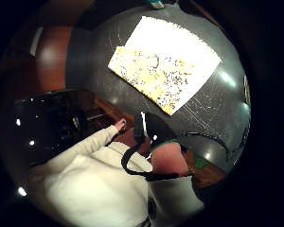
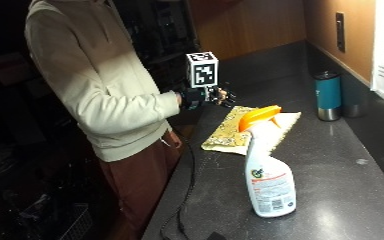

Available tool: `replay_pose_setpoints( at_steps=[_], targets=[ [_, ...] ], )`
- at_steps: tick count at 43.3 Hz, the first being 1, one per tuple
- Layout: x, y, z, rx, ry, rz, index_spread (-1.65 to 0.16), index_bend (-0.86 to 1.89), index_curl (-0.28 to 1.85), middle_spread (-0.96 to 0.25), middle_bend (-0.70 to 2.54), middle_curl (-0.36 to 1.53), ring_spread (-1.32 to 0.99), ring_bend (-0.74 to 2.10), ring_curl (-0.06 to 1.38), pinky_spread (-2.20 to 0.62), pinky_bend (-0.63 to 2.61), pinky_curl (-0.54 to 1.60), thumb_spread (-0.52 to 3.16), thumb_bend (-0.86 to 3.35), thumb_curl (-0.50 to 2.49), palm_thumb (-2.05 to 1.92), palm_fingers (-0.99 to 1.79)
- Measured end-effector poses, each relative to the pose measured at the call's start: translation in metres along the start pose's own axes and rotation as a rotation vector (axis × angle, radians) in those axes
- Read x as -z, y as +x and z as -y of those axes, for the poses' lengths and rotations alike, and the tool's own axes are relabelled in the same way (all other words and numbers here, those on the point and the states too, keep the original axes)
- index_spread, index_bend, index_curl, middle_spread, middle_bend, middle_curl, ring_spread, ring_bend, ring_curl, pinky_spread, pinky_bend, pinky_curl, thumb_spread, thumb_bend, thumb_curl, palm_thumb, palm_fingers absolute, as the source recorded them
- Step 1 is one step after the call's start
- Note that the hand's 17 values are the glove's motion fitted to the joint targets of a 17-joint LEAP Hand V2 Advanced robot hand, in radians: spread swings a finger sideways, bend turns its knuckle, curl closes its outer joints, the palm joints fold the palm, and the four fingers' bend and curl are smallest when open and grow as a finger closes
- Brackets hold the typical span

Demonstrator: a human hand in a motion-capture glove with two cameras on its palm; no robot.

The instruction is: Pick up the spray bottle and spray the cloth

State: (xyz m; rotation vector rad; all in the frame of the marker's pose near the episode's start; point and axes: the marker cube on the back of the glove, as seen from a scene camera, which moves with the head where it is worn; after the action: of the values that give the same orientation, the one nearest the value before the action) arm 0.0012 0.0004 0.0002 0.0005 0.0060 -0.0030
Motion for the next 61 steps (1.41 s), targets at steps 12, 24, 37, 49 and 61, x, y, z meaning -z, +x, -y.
replay_pose_setpoints(
  at_steps=[12, 24, 37, 49, 61],
  targets=[
    [0.001, 0.009, -0.008, 0.016, 0.024, 0.009, -0.35, 0.17, 0.19, -0.04, 0.2, 0.15, 0.04, 0.25, 0.14, 0.2, 0.41, 0.21, 0.84, 0.2, 0.21, 0.51, 0.4],
    [0.005, 0.035, -0.028, -0.001, 0.122, 0.031, -0.38, 0.17, 0.24, -0.04, 0.19, 0.21, 0.04, 0.25, 0.18, 0.22, 0.39, 0.25, 0.97, 0.11, 0.28, 0.56, 0.4],
    [0.01, 0.073, -0.062, -0.022, 0.332, 0.055, -0.38, 0.17, 0.28, -0.05, 0.2, 0.26, 0.03, 0.25, 0.22, 0.23, 0.32, 0.27, 1.0, 0.04, 0.35, 0.64, 0.44],
    [0.021, 0.148, -0.11, -0.149, 0.648, 0.162, -0.34, 0.03, 0.24, -0.03, 0.22, 0.3, 0.01, 0.34, 0.27, 0.22, 0.32, 0.3, 1.0, -0.02, 0.39, 0.69, 0.41],
    [0.02, 0.211, -0.123, -0.359, 0.876, 0.301, -0.3, 0.06, 0.16, -0.01, 0.24, 0.33, 0.02, 0.42, 0.3, 0.22, 0.41, 0.34, 0.98, -0.03, 0.41, 0.66, 0.26]
  ],
)
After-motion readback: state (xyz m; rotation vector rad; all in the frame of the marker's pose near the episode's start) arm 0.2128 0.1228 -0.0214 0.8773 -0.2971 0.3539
